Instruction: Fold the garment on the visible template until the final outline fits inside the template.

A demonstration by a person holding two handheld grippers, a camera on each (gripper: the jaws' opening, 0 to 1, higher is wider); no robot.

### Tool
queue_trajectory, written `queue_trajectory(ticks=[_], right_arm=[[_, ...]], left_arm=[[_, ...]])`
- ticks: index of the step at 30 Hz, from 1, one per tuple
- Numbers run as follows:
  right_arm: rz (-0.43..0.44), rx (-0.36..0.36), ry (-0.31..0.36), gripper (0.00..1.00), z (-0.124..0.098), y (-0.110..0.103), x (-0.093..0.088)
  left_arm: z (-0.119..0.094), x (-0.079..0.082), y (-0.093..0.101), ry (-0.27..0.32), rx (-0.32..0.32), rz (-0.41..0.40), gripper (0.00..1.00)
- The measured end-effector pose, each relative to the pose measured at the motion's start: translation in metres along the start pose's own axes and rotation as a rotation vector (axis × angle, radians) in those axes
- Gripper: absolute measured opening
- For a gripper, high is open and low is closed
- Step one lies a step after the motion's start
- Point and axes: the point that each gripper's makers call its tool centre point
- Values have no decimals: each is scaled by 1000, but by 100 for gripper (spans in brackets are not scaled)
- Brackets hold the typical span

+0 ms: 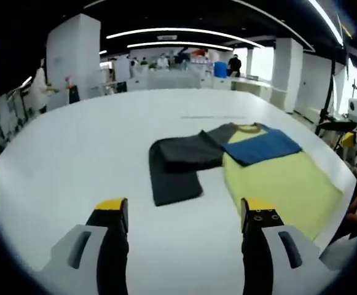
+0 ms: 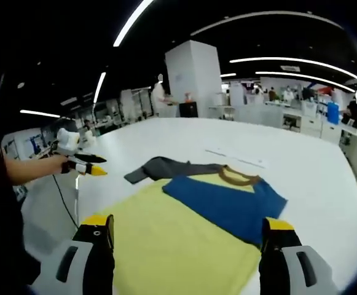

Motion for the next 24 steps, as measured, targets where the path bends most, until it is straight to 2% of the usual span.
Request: queue_trajectory(ticks=[6, 14, 24], right_arm=[[-2, -13, 0, 97, -1, -5, -2], [-8, -27, -6, 97, -2, -11, -6], [-9, -41, -12, 97, -2, -10, -10]], left_arm=[[13, 1, -16, 22, 40, -47, 60], [31, -5, -26, 20, 89, -58, 50], [59, -14, -27, -31, 94, -23, 40]])
Point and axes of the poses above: the point that each gripper's makers call its tool centre point, and the gripper's own axes: z roughly forward along the fingers, y roughly to its right, x roughly out of its top, and after that the axes turned 7 degrees about -z, right-handed
